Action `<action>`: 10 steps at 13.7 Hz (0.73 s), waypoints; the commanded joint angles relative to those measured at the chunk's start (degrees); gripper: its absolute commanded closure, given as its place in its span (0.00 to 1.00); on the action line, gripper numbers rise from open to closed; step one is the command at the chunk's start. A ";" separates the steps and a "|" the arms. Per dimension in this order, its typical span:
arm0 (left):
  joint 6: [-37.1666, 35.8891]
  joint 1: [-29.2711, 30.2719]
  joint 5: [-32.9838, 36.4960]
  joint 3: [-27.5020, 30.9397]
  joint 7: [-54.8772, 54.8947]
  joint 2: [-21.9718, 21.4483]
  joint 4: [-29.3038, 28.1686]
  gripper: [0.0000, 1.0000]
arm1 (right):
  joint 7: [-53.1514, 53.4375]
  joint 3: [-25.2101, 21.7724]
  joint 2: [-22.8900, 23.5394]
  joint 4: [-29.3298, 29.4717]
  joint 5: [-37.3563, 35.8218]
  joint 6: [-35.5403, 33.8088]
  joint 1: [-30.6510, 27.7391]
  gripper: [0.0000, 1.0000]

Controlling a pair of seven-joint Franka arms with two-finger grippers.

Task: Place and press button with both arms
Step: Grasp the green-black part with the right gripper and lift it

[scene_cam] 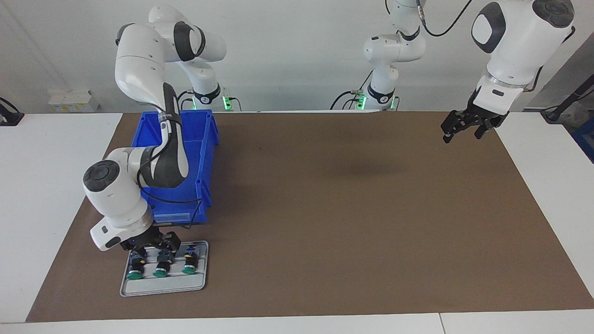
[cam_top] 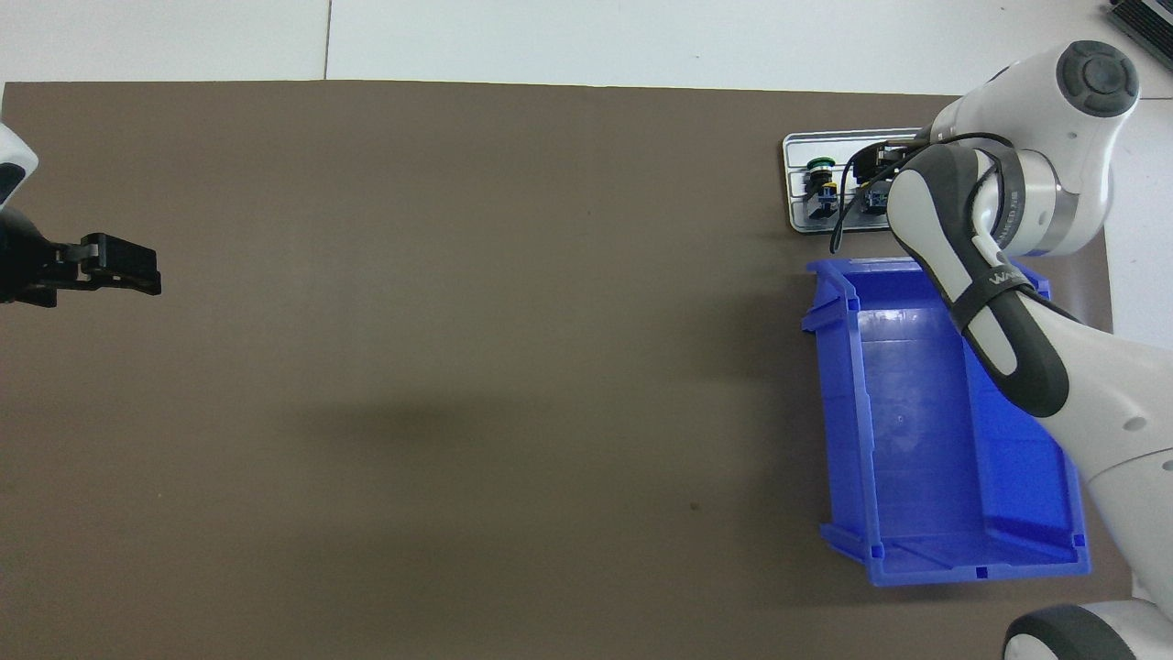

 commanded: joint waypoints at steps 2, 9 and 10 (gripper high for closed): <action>0.33 0.75 0.24 -0.50 -0.47 -1.64 -1.78 0.00 | -3.34 0.78 1.66 1.07 0.25 1.86 -1.29 0.08; 0.24 0.67 0.24 -0.50 -0.56 -1.64 -1.78 0.00 | -3.97 0.78 1.75 -2.88 0.60 5.82 -0.85 0.15; 0.33 0.75 0.24 -0.50 -0.56 -1.64 -1.78 0.00 | -3.88 0.78 1.67 -3.59 0.60 5.91 -0.77 0.16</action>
